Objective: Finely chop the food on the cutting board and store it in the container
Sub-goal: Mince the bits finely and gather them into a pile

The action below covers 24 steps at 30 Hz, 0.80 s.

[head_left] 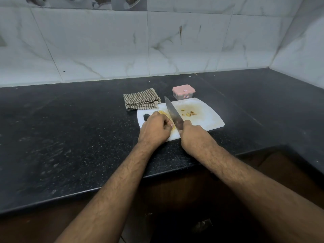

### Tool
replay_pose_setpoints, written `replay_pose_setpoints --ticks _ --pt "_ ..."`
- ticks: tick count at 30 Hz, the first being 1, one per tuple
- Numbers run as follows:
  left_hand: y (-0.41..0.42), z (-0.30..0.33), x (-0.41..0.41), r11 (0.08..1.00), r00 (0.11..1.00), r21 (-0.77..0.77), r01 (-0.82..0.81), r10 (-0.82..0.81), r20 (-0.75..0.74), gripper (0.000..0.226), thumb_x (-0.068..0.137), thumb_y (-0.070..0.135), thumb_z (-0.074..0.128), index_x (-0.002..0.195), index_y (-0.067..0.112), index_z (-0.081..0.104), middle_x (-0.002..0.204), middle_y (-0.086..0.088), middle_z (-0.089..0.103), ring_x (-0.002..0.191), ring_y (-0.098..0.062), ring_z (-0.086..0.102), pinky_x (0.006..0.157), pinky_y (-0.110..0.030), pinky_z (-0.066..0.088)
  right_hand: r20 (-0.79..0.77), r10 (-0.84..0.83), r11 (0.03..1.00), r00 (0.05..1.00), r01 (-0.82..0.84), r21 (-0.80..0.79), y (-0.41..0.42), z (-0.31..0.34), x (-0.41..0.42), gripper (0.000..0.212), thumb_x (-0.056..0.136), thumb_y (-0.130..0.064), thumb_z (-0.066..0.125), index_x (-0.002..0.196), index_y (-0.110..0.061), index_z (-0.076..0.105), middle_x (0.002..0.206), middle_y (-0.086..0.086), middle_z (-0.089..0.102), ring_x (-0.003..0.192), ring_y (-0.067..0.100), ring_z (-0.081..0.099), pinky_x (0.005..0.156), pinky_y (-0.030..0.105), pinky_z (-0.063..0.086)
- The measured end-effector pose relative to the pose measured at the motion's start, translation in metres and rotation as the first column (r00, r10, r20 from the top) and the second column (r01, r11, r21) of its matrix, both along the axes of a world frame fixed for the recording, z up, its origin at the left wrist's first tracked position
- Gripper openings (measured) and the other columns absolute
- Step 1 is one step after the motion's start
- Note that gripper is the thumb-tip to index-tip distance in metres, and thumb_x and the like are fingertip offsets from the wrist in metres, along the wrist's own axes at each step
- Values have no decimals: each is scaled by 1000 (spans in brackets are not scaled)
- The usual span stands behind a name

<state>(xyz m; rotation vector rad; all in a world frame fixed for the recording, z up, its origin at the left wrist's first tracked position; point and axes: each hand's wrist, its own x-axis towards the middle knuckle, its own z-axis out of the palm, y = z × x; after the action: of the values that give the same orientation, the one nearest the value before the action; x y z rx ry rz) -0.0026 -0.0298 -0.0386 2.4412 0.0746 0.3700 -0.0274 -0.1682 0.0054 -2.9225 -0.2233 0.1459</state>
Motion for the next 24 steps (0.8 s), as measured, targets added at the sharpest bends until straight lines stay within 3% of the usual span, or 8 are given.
replay_pose_setpoints --ticks 8,15,24 --pt "-2 2 -1 1000 1000 29 0 0 -15 10 96 26 62 89 25 68 107 4 59 97 -16 58 82 -40 53 -31 6 998 999 -8 -60 3 7 4 29 102 -16 43 131 -11 42 118 13 59 94 26 52 71 37 43" --pt "-12 -2 3 980 995 174 -99 103 -13 26 99 29 53 101 11 72 116 -11 54 106 -25 52 83 -41 49 -39 -2 999 999 0 -46 2 4 5 27 103 -19 45 128 -11 43 98 8 51 88 24 53 67 36 42" --pt "-15 2 3 984 988 107 -142 147 -38 24 94 27 54 92 12 73 113 -8 55 103 -24 55 83 -44 54 -7 -2 1000 1000 2 -20 1 0 4 21 105 -21 43 124 -12 42 96 8 52 86 24 54 65 35 41"
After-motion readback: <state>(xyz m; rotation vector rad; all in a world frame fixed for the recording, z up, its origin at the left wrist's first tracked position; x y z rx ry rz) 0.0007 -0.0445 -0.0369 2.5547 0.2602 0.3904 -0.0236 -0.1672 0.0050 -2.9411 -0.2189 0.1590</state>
